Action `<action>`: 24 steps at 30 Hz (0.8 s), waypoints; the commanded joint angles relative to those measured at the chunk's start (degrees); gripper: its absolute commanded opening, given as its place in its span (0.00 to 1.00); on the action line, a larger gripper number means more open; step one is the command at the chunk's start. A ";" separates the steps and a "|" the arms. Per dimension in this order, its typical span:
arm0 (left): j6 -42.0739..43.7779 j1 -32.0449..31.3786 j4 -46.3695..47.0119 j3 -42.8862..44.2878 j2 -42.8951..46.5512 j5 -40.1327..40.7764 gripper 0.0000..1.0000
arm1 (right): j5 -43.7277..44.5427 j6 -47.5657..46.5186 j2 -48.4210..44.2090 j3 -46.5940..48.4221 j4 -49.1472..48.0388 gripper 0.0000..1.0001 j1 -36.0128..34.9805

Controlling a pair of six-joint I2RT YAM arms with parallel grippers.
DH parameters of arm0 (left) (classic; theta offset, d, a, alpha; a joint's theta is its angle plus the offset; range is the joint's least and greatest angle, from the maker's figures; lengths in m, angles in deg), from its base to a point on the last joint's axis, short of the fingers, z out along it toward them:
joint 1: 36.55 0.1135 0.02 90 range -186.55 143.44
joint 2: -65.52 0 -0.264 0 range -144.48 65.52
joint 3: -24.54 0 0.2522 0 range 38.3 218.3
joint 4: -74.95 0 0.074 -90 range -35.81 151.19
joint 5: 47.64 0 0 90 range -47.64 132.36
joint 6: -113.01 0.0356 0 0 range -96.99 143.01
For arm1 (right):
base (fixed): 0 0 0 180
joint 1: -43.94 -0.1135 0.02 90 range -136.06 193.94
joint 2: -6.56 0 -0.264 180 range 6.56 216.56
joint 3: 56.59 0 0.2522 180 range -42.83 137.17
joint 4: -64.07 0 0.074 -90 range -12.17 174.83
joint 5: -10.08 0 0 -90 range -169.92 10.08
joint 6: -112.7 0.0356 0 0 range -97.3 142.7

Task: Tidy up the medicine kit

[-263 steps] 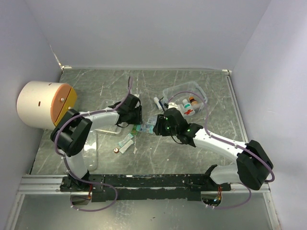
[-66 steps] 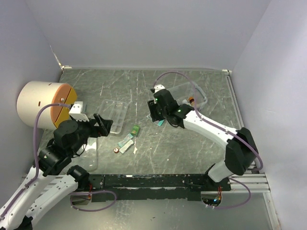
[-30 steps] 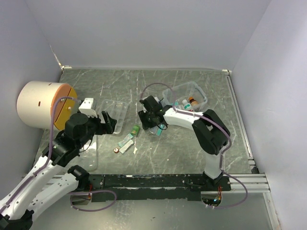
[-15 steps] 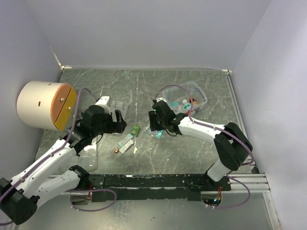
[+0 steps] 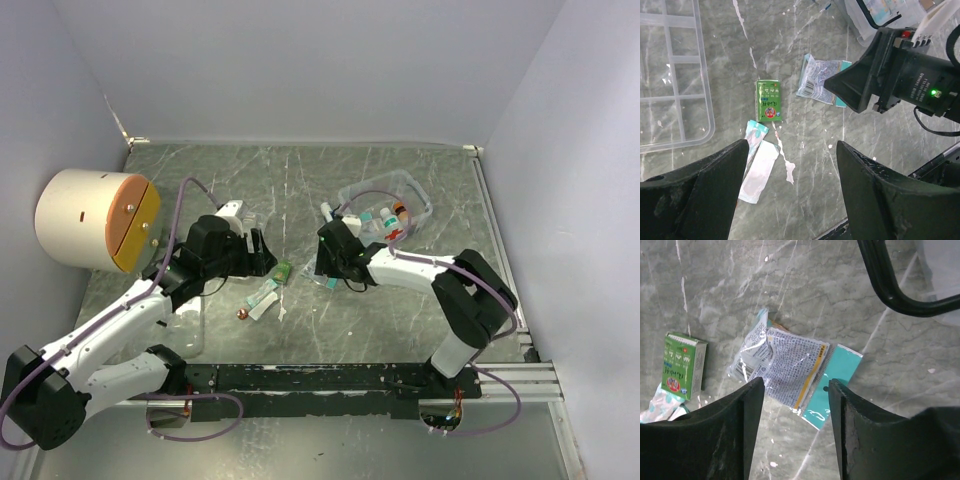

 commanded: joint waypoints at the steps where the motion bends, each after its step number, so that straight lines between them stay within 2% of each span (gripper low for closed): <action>1: -0.53 0.12 2.38 -0.74 0.40 -1.39 0.82 | 0.24 4.86 2.54 -0.24 -3.64 0.55 0.36; 9: -0.02 0.13 2.49 -1.51 0.60 -0.81 0.82 | 5.44 4.17 6.28 1.36 -0.01 0.53 0.47; 14: 0.17 0.17 2.73 -1.86 0.36 -0.70 0.82 | 7.77 1.26 6.06 1.41 0.66 0.46 0.44; 20: 0.59 0.12 1.81 -1.92 1.05 -0.22 0.83 | 2.87 -13.78 6.12 2.15 0.69 0.44 0.66; 24: 0.79 0.16 1.44 -2.21 2.02 0.45 0.83 | 1.08 -18.56 5.86 2.42 2.36 0.39 0.90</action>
